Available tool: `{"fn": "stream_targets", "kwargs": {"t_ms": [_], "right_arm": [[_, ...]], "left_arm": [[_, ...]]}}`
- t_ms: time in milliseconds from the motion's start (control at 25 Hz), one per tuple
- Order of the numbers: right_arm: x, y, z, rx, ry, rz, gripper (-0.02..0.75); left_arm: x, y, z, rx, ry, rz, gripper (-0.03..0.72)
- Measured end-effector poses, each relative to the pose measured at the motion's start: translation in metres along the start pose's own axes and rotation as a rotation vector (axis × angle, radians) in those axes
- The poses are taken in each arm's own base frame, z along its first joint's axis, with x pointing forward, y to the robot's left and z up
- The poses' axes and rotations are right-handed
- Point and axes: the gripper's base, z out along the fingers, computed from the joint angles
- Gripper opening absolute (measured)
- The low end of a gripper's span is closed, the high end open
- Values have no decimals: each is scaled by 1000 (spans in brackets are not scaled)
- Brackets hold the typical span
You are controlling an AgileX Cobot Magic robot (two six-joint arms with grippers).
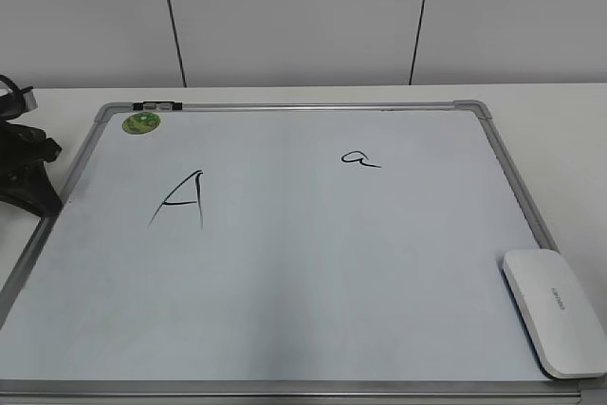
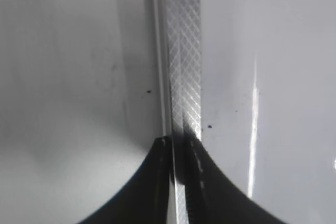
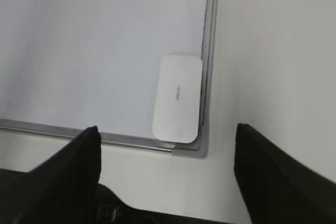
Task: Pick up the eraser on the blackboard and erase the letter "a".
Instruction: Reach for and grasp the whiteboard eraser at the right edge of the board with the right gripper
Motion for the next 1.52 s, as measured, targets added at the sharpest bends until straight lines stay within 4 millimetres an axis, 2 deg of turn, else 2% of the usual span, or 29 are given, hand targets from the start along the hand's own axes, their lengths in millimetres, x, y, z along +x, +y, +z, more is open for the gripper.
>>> {"fn": "stream_targets", "kwargs": {"t_ms": [120,320,560,760,1040,1280,1520], "right_arm": [[-13,-2,30,-37,138,20,587],[-22,-10,83,-61,383,30,587],[-24,-20,131,-9,526,47,587],[-25,-16,167,-2,561,51,587],[-19,-20,204,10,622,75,591],[-16,-17,228,-48,632,76,645],[-15,-17,248,-65,654,77,659]], "left_arm": [[0,0,0,-1,1,1,35],[0,0,0,-1,1,1,35],[0,0,0,-5,2,4,35],[0,0,0,-4,3,4,35],[0,0,0,-4,3,2,35],[0,0,0,-4,3,2,36],[0,0,0,-4,3,2,36]]}}
